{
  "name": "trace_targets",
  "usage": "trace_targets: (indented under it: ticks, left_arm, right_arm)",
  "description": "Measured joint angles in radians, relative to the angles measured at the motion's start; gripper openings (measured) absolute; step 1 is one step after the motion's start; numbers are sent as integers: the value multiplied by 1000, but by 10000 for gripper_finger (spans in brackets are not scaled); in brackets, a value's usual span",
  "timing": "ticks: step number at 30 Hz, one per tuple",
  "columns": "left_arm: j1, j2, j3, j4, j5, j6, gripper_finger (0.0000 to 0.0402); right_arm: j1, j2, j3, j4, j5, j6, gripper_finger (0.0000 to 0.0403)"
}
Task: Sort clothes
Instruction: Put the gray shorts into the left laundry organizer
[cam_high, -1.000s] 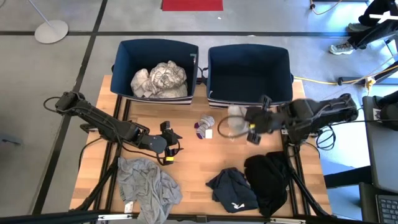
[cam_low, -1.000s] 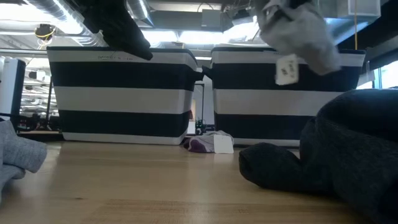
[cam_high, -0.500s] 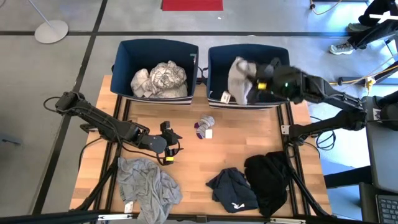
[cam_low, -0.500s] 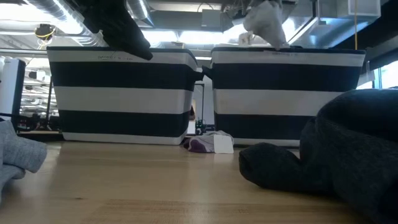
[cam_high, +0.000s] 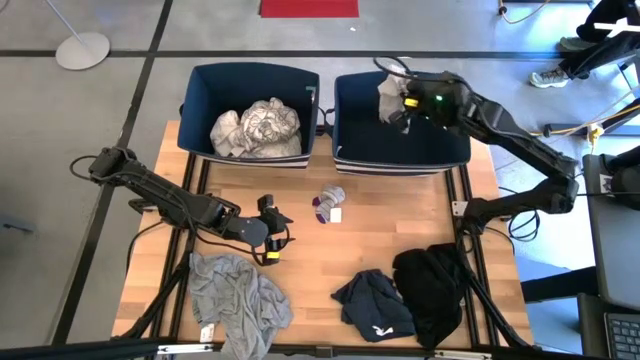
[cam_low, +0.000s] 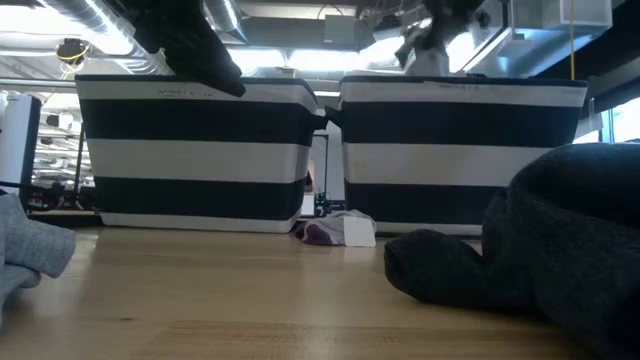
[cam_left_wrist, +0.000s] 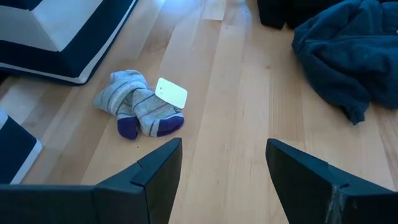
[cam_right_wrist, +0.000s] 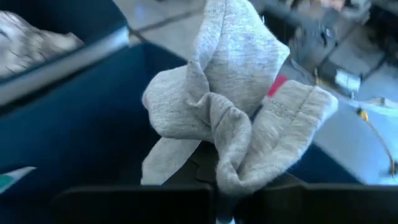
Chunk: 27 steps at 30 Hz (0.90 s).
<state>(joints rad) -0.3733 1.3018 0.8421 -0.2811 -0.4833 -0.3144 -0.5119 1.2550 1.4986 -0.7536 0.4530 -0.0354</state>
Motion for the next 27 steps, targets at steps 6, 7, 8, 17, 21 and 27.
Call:
trace_targets:
  ticks: [6, 7, 8, 17, 21, 27]
  left_arm:
    - [0, 0, 0, 0, 0, 3, 223]
    - [0, 0, 0, 0, 0, 3, 223]
    - [0, 0, 0, 0, 0, 3, 223]
    - [0, 0, 0, -1, 0, 3, 223]
    - [0, 0, 0, -1, 0, 4, 223]
    - [0, 0, 0, -14, 0, 8, 223]
  right_arm:
    - [-47, 95, 0, -47, -1, 65, 19]
    - [-48, 112, 0, -59, -1, 80, 19]
    - [-48, 130, 0, -73, 0, 92, 19]
    - [-45, 282, -1, -87, 5, 141, 34]
    - [-45, 316, -1, -99, -3, 142, 82]
    - [-45, 330, -1, -121, -25, 142, 165]
